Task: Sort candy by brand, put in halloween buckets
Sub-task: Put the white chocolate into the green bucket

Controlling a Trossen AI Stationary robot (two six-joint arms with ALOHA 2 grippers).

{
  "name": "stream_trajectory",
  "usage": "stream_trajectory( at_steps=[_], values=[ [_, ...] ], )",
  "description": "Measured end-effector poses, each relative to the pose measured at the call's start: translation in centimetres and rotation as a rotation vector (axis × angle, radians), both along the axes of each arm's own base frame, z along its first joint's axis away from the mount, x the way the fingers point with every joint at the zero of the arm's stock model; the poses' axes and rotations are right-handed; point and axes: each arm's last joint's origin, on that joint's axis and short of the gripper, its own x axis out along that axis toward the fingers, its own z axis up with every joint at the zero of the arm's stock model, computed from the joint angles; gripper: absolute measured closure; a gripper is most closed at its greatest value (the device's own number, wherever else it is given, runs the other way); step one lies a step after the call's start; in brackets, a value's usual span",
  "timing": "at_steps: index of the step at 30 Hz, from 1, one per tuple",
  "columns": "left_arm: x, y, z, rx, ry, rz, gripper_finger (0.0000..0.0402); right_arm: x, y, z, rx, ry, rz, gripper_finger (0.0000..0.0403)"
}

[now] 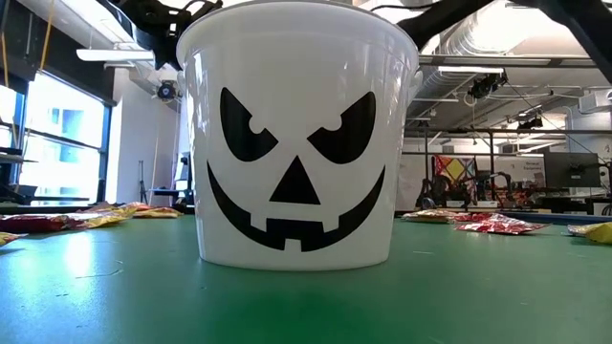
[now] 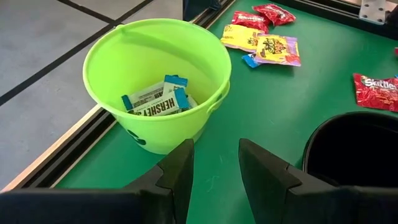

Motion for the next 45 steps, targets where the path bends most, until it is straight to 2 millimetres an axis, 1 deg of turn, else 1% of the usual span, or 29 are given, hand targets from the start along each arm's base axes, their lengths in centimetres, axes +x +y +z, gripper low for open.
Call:
stream_trajectory(
  at_steps=[2,4,10,15,18,21,23,25,29,34,37,40,45],
  values=[
    [0.0,0.0,0.0,0.0,0.0,0.0,0.0282,0.2,-0.1,-0.6,0.021,0.0,-0.011,0.0402],
    [0.0,0.0,0.0,0.0,0.0,0.0,0.0282,0.3,-0.1,-0.7,0.028,-0.01,-0.018,0.0402],
    [0.0,0.0,0.0,0.001,0.001,0.0,0.0282,0.7,-0.2,-0.6,0.038,-0.061,0.004,0.0402],
    [0.0,0.0,0.0,0.007,0.005,-0.005,0.0282,0.8,-0.3,-0.5,0.029,-0.065,0.014,0.0403],
    [0.0,0.0,0.0,0.002,0.003,-0.016,0.0282,0.6,-0.6,0.6,-0.007,-0.072,0.046,0.0403],
    [-0.1,-0.1,0.2,0.004,-0.001,-0.024,0.0282,0.0,-0.1,2.9,-0.072,-0.084,0.122,0.0403],
    [-0.2,-0.2,0.5,0.015,-0.013,-0.03,0.0282,-0.4,0.6,4.1,-0.113,-0.068,0.155,0.0403],
    [-0.4,-0.3,0.9,0.022,-0.023,-0.031,0.0283,-0.7,1.5,4.2,-0.151,-0.049,0.156,0.0403],
    [-0.9,-0.6,1.9,0.039,-0.056,-0.03,0.0292,-1.3,3.7,2.3,-0.161,-0.094,0.16,0.0403],
    [-1.6,-0.9,3.1,0.059,-0.083,-0.031,0.0303,-3.3,7.3,0.2,-0.151,-0.177,0.155,0.0403],
    [-2.1,-1.2,3.5,0.052,-0.077,-0.038,0.0307,-4.8,9.9,0.3,-0.179,-0.227,0.182,0.0403],
    [-2.7,-1.6,3.7,0.02,-0.065,-0.076,0.031,-6.4,12.6,0.6,-0.237,-0.224,0.227,0.0403],
    [-3.6,-3.2,3.9,-0.077,-0.031,-0.206,0.0323,-8.9,16.7,1.6,-0.335,-0.244,0.336,0.0403]
  ],
)
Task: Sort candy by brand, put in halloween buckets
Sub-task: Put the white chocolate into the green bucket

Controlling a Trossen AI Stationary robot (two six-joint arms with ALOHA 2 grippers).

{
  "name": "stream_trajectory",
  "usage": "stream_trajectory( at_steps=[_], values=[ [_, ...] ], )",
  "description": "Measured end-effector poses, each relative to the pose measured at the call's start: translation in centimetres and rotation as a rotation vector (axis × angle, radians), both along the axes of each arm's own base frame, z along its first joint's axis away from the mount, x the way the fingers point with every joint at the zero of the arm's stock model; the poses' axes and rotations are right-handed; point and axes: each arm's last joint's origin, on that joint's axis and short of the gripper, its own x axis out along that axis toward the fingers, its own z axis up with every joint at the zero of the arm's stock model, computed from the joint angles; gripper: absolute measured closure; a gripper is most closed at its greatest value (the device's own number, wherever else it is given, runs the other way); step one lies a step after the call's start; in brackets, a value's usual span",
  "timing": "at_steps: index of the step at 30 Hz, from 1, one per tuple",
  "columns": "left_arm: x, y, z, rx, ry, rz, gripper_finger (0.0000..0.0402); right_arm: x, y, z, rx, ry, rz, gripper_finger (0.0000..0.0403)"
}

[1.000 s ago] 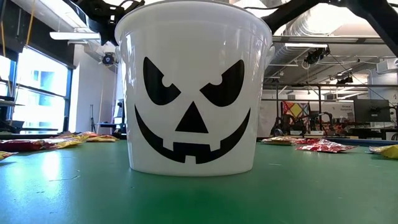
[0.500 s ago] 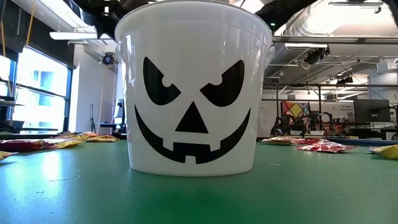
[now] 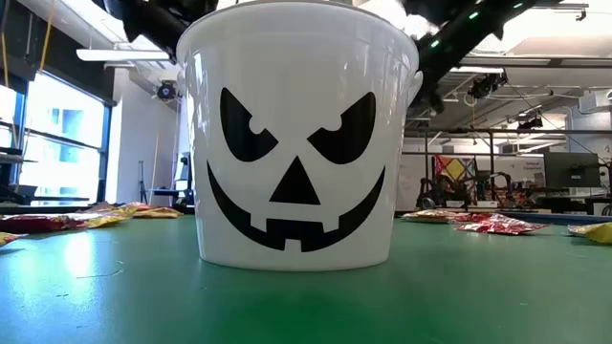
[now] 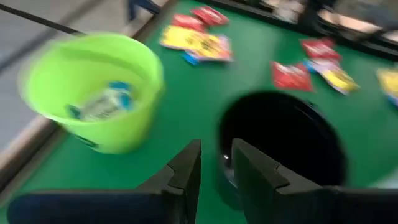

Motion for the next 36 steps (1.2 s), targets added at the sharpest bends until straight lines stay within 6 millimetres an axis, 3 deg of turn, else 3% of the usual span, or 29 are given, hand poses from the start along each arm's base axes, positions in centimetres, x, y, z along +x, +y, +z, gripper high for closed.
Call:
stream_trajectory(
  at_steps=[5,11,22,28,36],
  values=[
    [-1.0,-2.5,0.3,-0.074,0.047,-0.155,0.0345,-2.3,2.4,0.8,-0.006,-0.065,0.074,0.0403],
    [-1.3,-6.3,0.6,-0.173,0.086,-0.241,0.0373,-4.4,3.8,2.1,-0.016,-0.097,0.221,0.0403],
    [-0.5,-14.2,-0.7,-0.271,0.173,-0.133,0.0394,-5.9,6.0,2.1,0.142,-0.063,0.442,0.0391],
    [-0.7,-18.4,-1.7,-0.217,0.189,-0.145,0.0395,-6.7,8.0,0.6,0.234,0.111,0.353,0.0331],
    [0.4,-22.0,-2.3,-0.231,0.098,-0.264,0.0395,-9.1,9.6,-1.1,0.403,0.337,0.01,0.0252]
  ],
)
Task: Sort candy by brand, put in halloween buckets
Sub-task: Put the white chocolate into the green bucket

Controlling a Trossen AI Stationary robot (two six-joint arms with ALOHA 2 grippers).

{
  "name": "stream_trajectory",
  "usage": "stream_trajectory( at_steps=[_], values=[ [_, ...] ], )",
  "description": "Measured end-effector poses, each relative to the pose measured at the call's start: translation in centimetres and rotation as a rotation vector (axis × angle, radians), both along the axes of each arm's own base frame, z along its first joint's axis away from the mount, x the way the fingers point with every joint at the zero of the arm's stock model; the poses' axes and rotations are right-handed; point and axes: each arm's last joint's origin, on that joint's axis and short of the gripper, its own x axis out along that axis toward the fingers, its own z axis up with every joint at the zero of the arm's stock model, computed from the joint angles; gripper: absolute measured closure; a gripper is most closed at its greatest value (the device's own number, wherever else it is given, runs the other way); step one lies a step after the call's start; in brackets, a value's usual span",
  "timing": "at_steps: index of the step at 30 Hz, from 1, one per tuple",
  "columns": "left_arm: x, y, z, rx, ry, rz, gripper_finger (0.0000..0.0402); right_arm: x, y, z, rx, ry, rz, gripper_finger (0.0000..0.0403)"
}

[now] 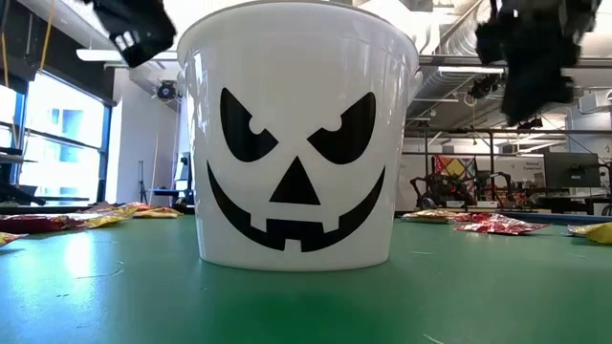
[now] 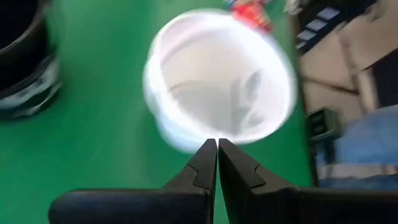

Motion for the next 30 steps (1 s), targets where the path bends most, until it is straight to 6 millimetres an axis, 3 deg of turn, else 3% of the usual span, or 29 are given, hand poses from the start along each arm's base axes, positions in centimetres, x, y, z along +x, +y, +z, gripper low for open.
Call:
stream_trajectory(
  at_steps=[7,12,18,30],
  values=[
    [1.0,-1.0,0.8,-0.038,-0.142,-0.03,0.0395,-0.5,0.0,-1.7,0.028,0.243,-0.134,0.0238],
    [1.2,-0.9,1.2,-0.022,-0.204,0.024,0.0395,0.2,0.1,-5.5,0.142,0.304,-0.118,0.0237],
    [1.3,-0.9,1.3,-0.02,-0.219,0.031,0.0395,-0.9,0.1,-9.3,0.204,0.36,-0.131,0.0237],
    [1.6,-0.4,1.3,-0.027,-0.22,0.07,0.0395,-1.0,0.2,-12.2,0.294,0.241,-0.103,0.0238]
  ],
)
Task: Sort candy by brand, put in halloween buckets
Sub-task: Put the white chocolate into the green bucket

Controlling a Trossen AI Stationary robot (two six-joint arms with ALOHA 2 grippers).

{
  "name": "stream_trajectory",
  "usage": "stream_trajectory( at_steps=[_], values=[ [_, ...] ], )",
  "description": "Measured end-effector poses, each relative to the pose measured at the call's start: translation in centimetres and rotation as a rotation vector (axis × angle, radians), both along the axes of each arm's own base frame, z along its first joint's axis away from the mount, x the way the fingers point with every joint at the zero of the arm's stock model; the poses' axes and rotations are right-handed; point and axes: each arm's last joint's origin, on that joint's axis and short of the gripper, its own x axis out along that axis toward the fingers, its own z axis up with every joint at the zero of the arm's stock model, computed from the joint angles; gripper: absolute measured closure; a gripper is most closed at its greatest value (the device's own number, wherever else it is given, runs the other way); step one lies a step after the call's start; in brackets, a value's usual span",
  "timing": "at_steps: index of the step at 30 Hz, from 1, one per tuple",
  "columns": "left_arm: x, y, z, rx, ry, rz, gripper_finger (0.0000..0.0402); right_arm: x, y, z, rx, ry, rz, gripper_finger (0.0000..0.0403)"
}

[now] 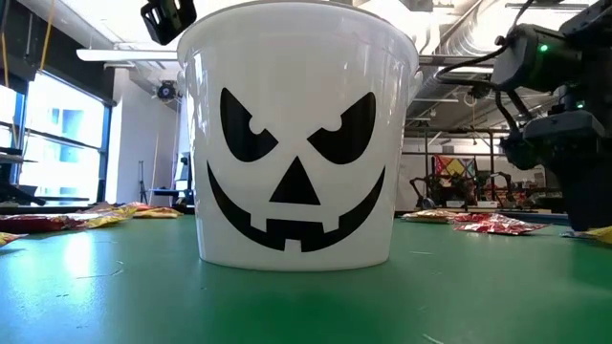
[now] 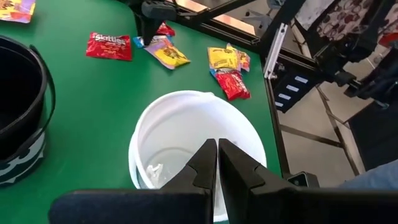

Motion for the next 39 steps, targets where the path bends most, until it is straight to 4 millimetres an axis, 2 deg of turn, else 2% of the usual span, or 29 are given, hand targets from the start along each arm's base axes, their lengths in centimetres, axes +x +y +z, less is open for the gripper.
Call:
stream_trajectory(
  at_steps=[4,11,13,20,39],
  values=[
    [0.1,0.2,0.1,-0.003,-0.006,0.008,0.0395,-0.1,0.0,0.0,-0.014,0.006,0.004,0.0263],
    [0.2,0.3,0.1,0.001,-0.006,0.01,0.0395,0.1,-0.1,0.0,-0.047,-0.021,0.018,0.0376],
    [0.2,0.3,0.1,0.001,-0.006,0.01,0.0395,0.1,-0.1,0.1,-0.054,-0.026,0.015,0.0395],
    [0.2,0.3,0.1,-0.001,-0.005,0.01,0.0395,0.7,-0.3,1.0,-0.124,-0.057,0.021,0.0402],
    [0.2,0.3,0.1,-0.012,-0.004,0.015,0.0395,0.9,-0.2,1.3,-0.119,-0.074,0.021,0.0403]
  ],
)
